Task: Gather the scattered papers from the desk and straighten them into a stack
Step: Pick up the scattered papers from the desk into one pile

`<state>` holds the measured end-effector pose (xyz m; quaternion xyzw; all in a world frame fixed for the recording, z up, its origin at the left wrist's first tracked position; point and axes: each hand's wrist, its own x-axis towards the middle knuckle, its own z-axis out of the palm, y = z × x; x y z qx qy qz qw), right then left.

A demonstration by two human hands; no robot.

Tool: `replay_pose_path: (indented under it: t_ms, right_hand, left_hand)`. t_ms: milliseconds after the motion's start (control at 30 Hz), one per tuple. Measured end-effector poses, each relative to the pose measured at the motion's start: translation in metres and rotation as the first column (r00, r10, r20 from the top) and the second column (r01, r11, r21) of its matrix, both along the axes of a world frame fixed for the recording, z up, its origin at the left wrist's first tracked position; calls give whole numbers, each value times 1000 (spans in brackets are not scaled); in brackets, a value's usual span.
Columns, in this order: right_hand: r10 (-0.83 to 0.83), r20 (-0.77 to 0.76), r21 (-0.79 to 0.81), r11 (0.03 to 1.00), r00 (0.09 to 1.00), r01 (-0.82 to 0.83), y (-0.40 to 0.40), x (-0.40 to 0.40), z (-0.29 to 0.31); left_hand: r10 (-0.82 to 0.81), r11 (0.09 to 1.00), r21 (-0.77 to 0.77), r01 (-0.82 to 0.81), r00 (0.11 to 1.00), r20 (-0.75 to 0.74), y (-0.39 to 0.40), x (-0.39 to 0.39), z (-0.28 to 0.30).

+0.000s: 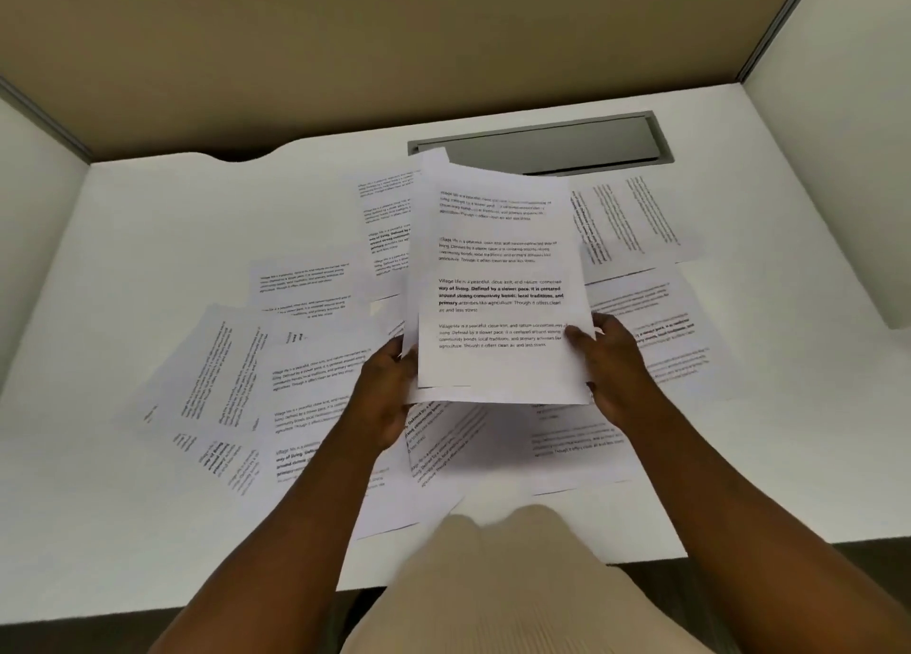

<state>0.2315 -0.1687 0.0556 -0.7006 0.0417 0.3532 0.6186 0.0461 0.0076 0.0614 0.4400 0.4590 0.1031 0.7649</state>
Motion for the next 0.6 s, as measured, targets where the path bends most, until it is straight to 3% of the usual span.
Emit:
replay_pose_path:
  t_ms: [200, 300, 400, 467, 600]
  right_hand:
    - [202, 42, -87, 976, 978, -198, 6, -12, -12]
    - [198, 37, -77, 978, 980, -195, 7, -17, -18]
    - [188, 20, -60, 981, 982, -187, 4, -19, -26]
    - [183, 6, -60, 981, 983, -182, 2, -21, -29]
    - [175, -24, -44, 983, 984, -176, -2, -23, -34]
  left_hand:
    - [10, 1000, 17, -8, 990, -139, 7, -25, -3]
    - [50, 980, 199, 22, 936, -349, 17, -46, -14]
    - [118, 844, 460, 275, 742, -660, 28, -86, -35]
    - [158, 811, 462, 358, 627, -763, 33, -113, -47]
    - [191, 883, 358, 304, 464, -865, 38, -154, -55]
